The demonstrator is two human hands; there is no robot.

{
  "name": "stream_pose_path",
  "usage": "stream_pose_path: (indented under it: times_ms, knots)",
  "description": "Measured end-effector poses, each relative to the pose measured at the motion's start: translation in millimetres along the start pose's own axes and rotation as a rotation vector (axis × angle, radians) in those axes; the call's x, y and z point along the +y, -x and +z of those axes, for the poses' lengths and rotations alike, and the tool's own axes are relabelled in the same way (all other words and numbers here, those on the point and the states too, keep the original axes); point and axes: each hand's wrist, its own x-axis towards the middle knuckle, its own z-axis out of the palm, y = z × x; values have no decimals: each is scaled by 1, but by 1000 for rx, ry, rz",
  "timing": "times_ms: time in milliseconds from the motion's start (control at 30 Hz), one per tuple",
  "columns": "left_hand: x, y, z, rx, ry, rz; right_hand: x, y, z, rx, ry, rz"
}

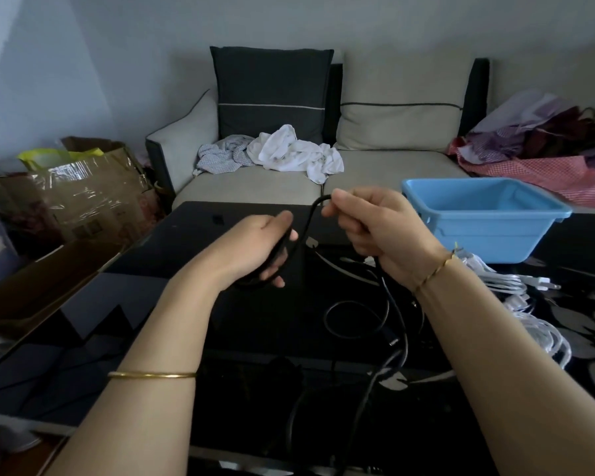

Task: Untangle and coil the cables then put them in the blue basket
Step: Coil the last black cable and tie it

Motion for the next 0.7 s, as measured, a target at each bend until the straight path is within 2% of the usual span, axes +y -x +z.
stream_pose_path:
  times_ms: [67,233,400,500,600,700]
  knots:
    - [7,4,3,-79,-6,-26,5,-2,1,67,2,-61]
    - [13,8,5,-235,170,-115,5,-6,3,163,33,-191]
    - [9,7,7,-262,227,-153,3,-6,5,161,-6,-222]
    - [8,8,10,-263,216,-122,3,-8,6,175,1,-243]
    - [11,9,11,-279,215,-38,7,-10,2,260,-13,-204]
    - [17,11,9,-371,300,-19,17,-12,-2,322,-12,-154]
